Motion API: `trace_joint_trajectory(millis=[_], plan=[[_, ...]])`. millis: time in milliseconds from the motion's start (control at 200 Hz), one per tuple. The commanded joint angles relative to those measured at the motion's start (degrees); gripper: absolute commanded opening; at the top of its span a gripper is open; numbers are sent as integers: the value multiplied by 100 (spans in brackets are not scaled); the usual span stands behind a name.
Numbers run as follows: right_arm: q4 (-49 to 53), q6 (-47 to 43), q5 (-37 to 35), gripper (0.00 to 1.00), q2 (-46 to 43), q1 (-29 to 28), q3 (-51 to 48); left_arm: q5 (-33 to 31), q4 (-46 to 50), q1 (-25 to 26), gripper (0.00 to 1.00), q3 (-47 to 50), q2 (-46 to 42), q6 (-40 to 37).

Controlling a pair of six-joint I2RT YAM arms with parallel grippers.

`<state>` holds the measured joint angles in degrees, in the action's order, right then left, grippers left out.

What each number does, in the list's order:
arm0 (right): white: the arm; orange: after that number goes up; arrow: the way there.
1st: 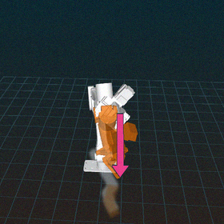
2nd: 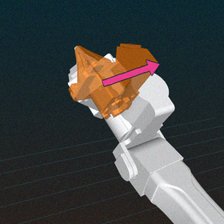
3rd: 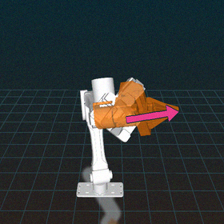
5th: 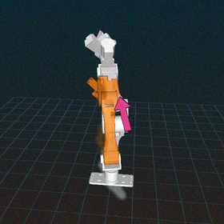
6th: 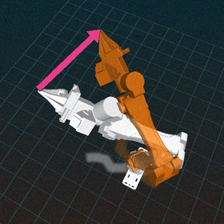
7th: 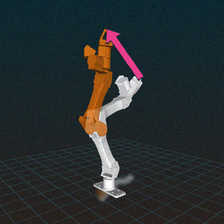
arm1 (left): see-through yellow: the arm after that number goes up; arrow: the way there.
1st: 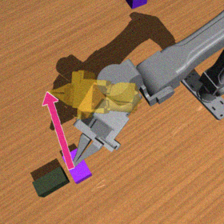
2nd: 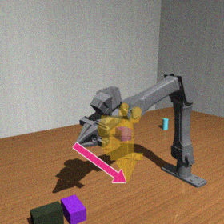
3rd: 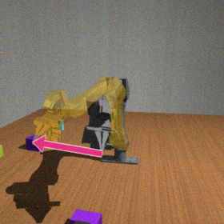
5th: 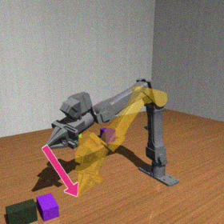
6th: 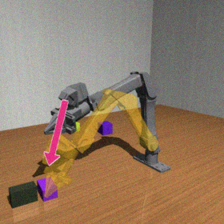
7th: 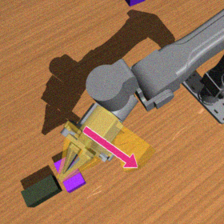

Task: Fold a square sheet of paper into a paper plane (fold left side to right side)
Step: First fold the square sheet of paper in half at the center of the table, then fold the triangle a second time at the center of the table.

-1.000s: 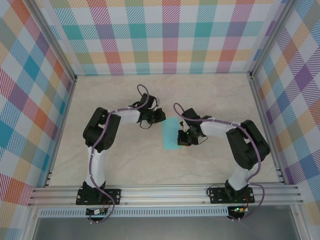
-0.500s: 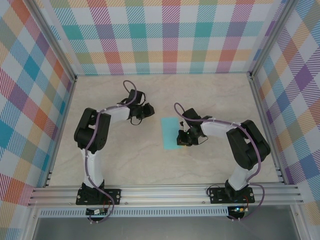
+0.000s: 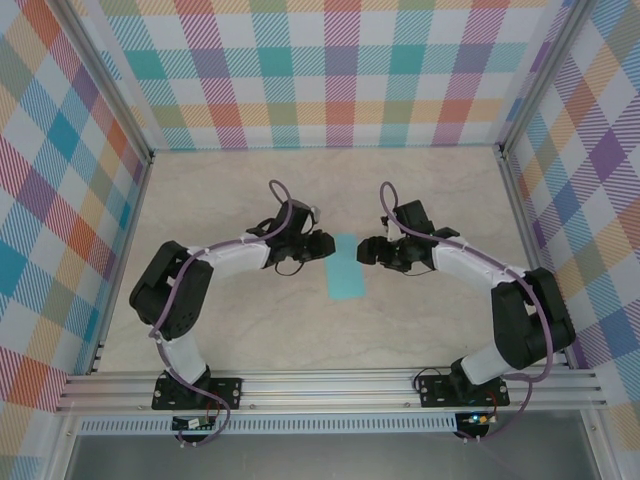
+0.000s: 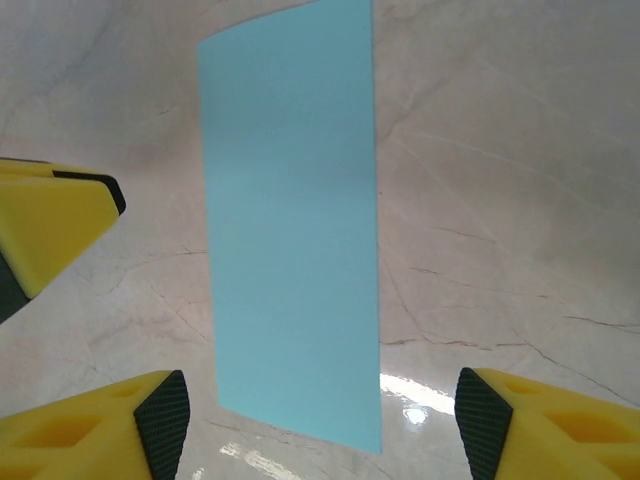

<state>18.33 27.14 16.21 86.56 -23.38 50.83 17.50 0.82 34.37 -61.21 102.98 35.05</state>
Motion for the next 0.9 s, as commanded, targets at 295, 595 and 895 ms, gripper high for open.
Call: trace_joint_trajectory(millis=[295,595,895], plan=[[-608,-16,848,83,538,178,-233,-386,325,95,25,-641,796,-9],[-638,109,796,87,115,182,-723,-787,566,156,25,-581,916,-83],[-338,17,624,87,28,182,-558,-794,499,181,25,-551,854,-223]])
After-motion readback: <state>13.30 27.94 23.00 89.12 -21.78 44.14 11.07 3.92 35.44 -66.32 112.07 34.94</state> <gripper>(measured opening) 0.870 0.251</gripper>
